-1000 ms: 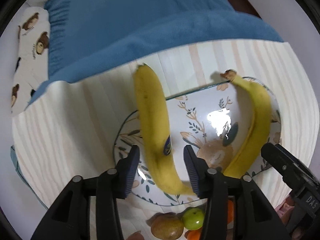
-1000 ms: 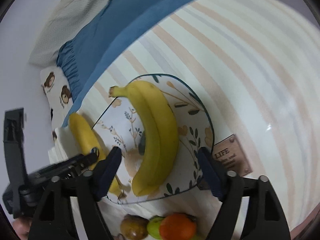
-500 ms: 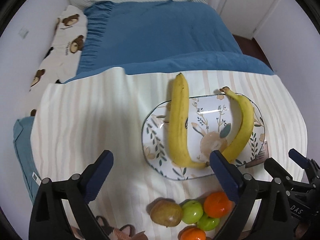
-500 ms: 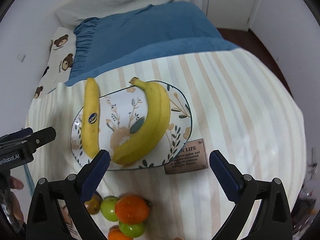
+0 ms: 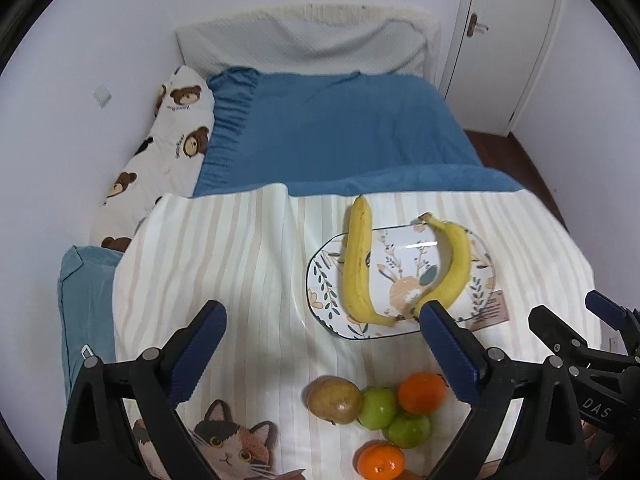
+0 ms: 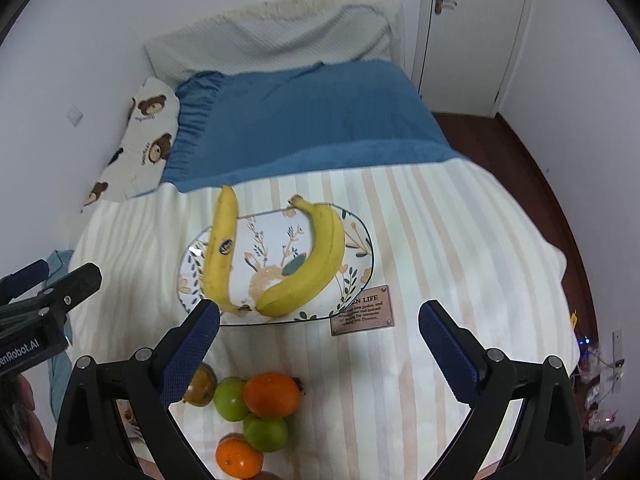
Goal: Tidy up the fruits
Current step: 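Grasp an orange with the left gripper while the right gripper grasps the red apple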
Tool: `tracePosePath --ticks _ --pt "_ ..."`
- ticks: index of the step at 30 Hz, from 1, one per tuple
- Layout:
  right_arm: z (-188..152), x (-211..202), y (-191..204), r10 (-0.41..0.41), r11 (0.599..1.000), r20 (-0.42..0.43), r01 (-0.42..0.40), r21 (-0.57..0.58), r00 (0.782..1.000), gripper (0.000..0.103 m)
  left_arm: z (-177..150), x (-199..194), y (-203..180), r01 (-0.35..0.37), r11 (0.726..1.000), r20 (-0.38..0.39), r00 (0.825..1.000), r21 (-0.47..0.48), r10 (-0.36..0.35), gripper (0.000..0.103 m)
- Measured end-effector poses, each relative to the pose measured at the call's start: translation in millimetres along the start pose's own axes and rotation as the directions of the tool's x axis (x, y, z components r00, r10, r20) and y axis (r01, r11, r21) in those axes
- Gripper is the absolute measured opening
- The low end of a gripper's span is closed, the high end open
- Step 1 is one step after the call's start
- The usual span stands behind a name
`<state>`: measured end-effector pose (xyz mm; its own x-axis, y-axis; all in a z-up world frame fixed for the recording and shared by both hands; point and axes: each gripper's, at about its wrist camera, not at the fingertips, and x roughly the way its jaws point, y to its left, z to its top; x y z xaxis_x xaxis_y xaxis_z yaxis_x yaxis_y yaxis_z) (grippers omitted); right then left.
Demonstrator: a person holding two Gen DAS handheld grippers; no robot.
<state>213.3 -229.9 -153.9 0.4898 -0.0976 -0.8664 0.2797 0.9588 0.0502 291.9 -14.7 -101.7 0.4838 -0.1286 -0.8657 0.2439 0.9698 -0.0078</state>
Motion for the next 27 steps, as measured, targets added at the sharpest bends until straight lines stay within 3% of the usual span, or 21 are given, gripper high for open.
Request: tracePosePath --ticks 7,15,19,22,25,27 --pt "-12.4 -58.3 10.0 0.014 1.0 0.099 -0.012 -0.022 0.995 0.102 -15.9 -43.8 -0.4 0.003 1.0 0.082 0.997 -0.02 -0.002 0.099" --pt "-31.6 -90.3 12.7 0.071 0.997 0.114 -0.072 0.003 0.991 0.103 -40.7 -54.4 6.3 0.008 0.999 0.074 0.997 -0.049 -0.005 0.099" --pt "-52.2 -65.0 4.4 0.107 0.994 0.019 -0.107 0.019 0.994 0.103 -66.6 -28.1 4.3 -0.005 0.999 -0.028 1.0 -0.034 0.004 0.099" --pt "-74.6 -32.0 -6.5 0.15 0.987 -0.089 -0.145 0.064 0.985 0.103 -94.8 7.9 -2.1 -0.01 1.0 -0.155 0.988 -0.005 0.009 0.099" --pt "-95.6 -2.5 -15.9 0.198 0.977 -0.184 -0.178 0.12 0.963 0.103 -131.1 50.1 -13.6 0.011 1.0 -0.293 0.956 0.029 -0.002 0.099" --pt "-112.6 13.5 -22.9 0.212 0.973 -0.235 -0.181 0.145 0.949 0.101 -156.1 77.4 -22.6 0.045 0.998 -0.387 0.922 0.033 -0.028 0.099"
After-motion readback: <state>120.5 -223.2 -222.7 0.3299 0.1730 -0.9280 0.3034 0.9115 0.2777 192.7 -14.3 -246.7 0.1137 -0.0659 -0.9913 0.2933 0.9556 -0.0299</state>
